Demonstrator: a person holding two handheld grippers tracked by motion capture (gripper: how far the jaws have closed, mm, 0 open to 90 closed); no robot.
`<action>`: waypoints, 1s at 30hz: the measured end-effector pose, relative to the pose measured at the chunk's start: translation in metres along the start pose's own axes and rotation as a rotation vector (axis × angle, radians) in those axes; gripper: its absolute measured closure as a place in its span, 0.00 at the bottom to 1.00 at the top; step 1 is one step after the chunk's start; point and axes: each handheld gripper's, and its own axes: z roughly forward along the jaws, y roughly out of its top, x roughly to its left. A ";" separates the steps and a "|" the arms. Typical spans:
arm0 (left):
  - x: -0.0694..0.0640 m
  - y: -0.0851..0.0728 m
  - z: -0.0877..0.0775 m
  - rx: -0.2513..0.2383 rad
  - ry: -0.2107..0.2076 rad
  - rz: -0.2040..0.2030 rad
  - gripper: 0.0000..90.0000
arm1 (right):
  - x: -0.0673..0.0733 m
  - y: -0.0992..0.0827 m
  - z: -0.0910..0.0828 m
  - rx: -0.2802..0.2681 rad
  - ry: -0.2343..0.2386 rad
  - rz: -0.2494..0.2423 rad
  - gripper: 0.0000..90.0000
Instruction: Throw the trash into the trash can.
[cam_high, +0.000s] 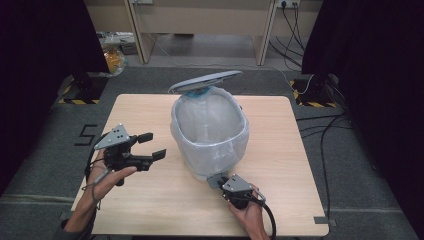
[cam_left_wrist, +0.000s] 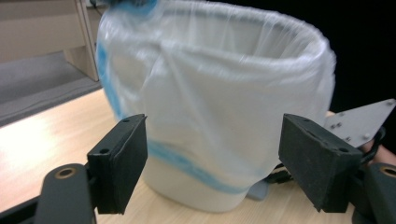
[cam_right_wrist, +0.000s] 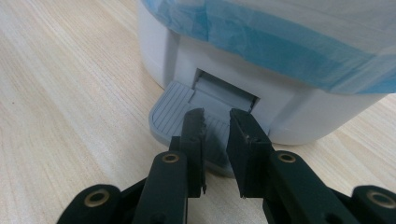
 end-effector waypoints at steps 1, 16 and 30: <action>0.001 -0.004 0.001 -0.002 0.000 0.004 0.27 | 0.000 0.000 0.000 0.000 0.000 0.000 0.84; 0.022 -0.058 0.023 0.010 0.040 -0.012 0.25 | 0.000 0.000 0.000 -0.001 0.001 0.000 0.84; 0.024 -0.093 0.028 0.021 0.038 -0.034 0.23 | 0.000 0.000 0.000 -0.001 0.002 0.000 0.84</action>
